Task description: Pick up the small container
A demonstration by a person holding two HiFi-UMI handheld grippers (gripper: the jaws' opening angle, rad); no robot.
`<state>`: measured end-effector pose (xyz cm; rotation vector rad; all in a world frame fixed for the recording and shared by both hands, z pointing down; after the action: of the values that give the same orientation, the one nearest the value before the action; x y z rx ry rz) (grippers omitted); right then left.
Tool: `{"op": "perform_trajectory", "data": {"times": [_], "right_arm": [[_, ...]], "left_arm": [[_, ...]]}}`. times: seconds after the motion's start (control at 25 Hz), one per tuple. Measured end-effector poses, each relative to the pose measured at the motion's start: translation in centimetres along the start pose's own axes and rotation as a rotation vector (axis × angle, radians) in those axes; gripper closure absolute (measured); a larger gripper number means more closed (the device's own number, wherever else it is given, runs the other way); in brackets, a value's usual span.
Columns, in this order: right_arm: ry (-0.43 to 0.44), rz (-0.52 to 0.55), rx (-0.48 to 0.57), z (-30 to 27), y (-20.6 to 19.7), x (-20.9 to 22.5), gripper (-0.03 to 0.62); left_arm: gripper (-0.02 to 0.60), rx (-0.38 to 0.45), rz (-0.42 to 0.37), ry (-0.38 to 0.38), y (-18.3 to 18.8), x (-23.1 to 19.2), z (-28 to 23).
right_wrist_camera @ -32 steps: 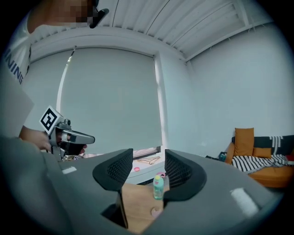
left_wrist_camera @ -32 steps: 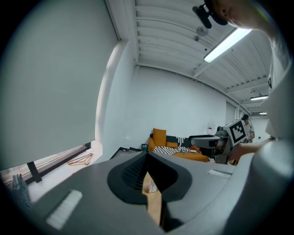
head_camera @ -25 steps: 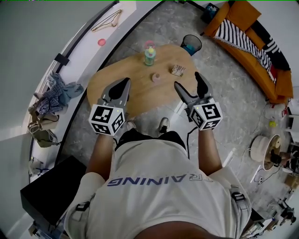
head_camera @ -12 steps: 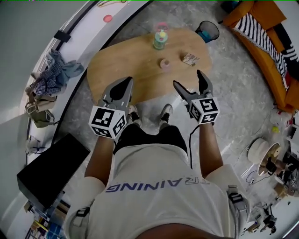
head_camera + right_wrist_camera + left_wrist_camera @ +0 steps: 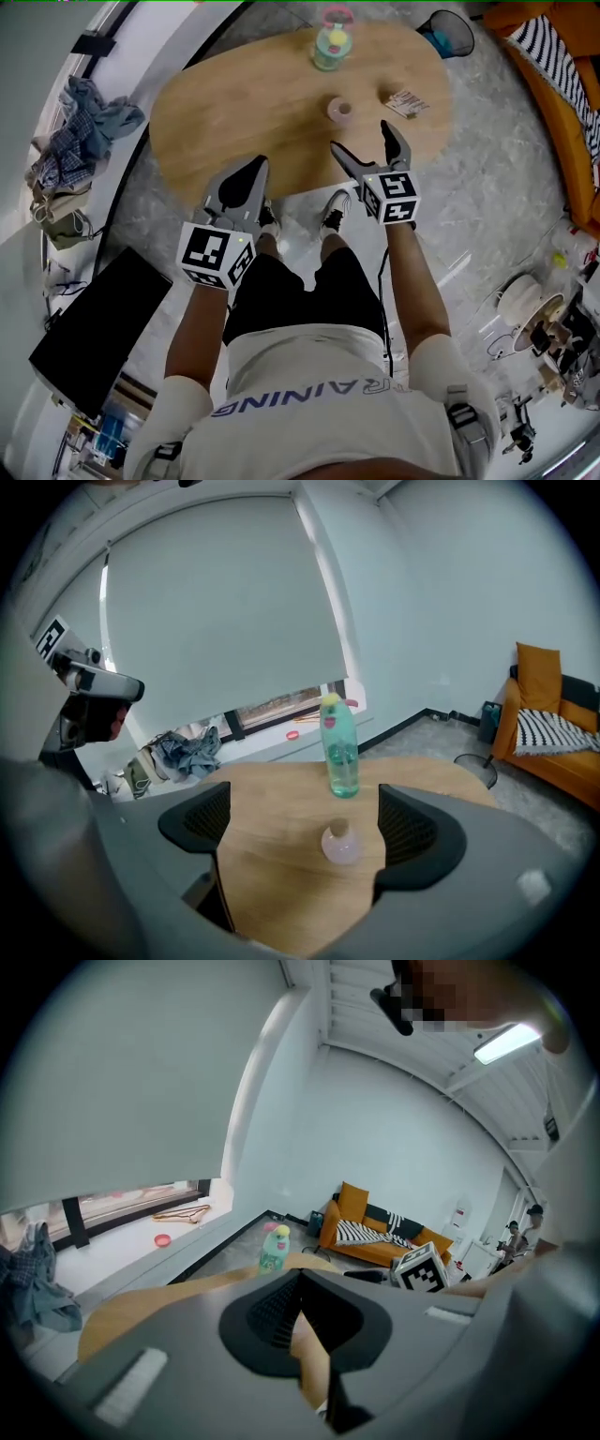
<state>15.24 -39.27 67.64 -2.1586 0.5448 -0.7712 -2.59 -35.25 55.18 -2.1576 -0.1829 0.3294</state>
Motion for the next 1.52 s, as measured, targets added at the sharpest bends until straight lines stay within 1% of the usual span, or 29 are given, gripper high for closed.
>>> {"op": "perform_trajectory", "data": {"times": [0.12,0.28,0.48,0.56,0.72,0.88,1.04,1.08,1.12,1.16,1.28,1.4,1.52], "right_arm": [[0.012,-0.029,-0.029,-3.4,-3.3,2.1,0.083],[0.006,-0.034,-0.08,-7.5,-7.2,5.0,0.079],[-0.03,-0.029,-0.133,-12.3,-10.9,8.7,0.077],[-0.035,-0.024,-0.145,-13.9,-11.8,10.0,0.074],[-0.028,0.024,-0.142,-16.1,-11.8,11.0,0.074],[-0.022,0.056,-0.151,-17.4,-12.1,11.2,0.077],[-0.042,0.109,-0.176,-18.2,-13.0,11.2,0.106],[-0.054,0.129,-0.182,-18.3,-13.1,11.2,0.122],[-0.065,0.148,-0.186,-18.4,-13.1,11.1,0.16],[-0.073,0.161,-0.189,-18.5,-13.1,11.1,0.168],[-0.073,0.158,-0.193,-18.5,-13.2,11.0,0.171],[-0.038,0.135,-0.197,-17.6,-13.2,10.3,0.171],[-0.009,0.12,-0.152,-15.9,-11.8,8.6,0.169]], "left_arm": [[0.583,-0.012,0.007,0.014,-1.9,-0.4,-2.5],[0.583,-0.045,0.011,0.02,-4.5,-0.9,-4.7],[0.583,-0.078,0.017,0.033,-7.4,-2.0,-6.1],[0.583,-0.084,0.011,0.037,-8.2,-2.3,-6.6],[0.583,-0.086,0.017,0.052,-9.0,-3.0,-7.0],[0.583,-0.071,0.041,0.069,-9.0,-3.3,-7.3],[0.583,-0.066,0.051,0.065,-9.0,-3.4,-7.9],[0.583,-0.065,0.052,0.064,-9.0,-3.5,-7.9],[0.583,-0.064,0.054,0.063,-9.0,-3.6,-8.0],[0.583,-0.063,0.054,0.065,-9.0,-3.7,-8.0],[0.583,-0.063,0.06,0.07,-9.1,-3.7,-8.0],[0.583,-0.066,0.062,0.069,-8.6,-3.4,-7.4],[0.583,-0.061,0.057,0.066,-7.7,-2.9,-6.6]]}}
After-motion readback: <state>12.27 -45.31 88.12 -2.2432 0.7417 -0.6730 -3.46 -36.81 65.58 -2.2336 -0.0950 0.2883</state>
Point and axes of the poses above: the fingertips, and each gripper's own axes: z backward along the fingers, x to its right, y out of its top, the point moved 1 cm from there along z, backward along the fingers, and after that the axes turned 14 degrees about y, right-handed, at the moved point
